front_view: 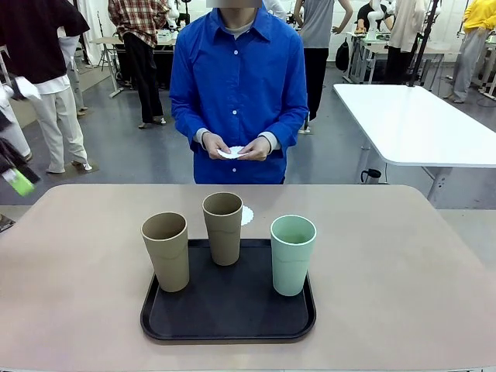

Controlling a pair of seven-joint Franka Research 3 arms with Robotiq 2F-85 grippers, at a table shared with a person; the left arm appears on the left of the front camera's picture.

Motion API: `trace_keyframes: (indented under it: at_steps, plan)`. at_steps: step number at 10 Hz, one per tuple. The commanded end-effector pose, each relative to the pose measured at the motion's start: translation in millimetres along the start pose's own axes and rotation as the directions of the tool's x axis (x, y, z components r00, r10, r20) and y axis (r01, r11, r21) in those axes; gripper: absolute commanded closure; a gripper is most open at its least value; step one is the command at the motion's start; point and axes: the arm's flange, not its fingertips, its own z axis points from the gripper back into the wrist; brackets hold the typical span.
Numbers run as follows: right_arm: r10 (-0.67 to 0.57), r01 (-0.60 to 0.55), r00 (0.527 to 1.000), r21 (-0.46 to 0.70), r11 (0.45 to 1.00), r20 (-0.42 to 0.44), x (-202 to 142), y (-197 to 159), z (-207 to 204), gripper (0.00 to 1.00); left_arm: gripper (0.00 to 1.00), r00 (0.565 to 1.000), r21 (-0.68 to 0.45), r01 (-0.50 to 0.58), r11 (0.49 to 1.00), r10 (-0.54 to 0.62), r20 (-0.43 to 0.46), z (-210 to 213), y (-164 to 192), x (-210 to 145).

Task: Place coasters on the table and set cups on them.
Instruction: Pick up one Reusable plastic cup and place it on a coaster set by the human.

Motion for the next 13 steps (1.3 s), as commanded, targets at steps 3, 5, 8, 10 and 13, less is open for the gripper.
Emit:
trace_keyframes:
  at_steps: [3, 5, 8, 10, 13]
  plan:
    - [0.002, -0.002, 1.0, 0.006, 1.0, 0.0, 0.1, 0.1, 0.7, 0.0, 0.0, 0.943, 0.156, 0.288, 0.945, -0.308, 0.129, -86.4, -35.8, 6.9]
    - [0.002, -0.002, 1.0, 0.006, 1.0, 0.0, 0.1, 0.1, 0.7, 0.0, 0.0, 0.903, 0.123, 0.345, 0.93, -0.365, 0.225, -112.7, -46.0, 10.1]
    - [0.002, -0.002, 1.0, 0.006, 1.0, 0.0, 0.1, 0.1, 0.7, 0.0, 0.0, 0.92, 0.121, 0.317, 0.941, -0.336, 0.202, -112.7, -50.0, 18.2]
    - [0.002, -0.002, 1.0, 0.006, 1.0, 0.0, 0.1, 0.1, 0.7, 0.0, 0.0, 0.92, 0.121, 0.317, 0.941, -0.336, 0.202, -112.7, -50.0, 18.2]
    - [0.002, -0.002, 1.0, 0.006, 1.0, 0.0, 0.1, 0.1, 0.7, 0.0, 0.0, 0.917, 0.101, 0.313, 0.944, -0.329, 0.226, -114.7, -49.6, 18.9]
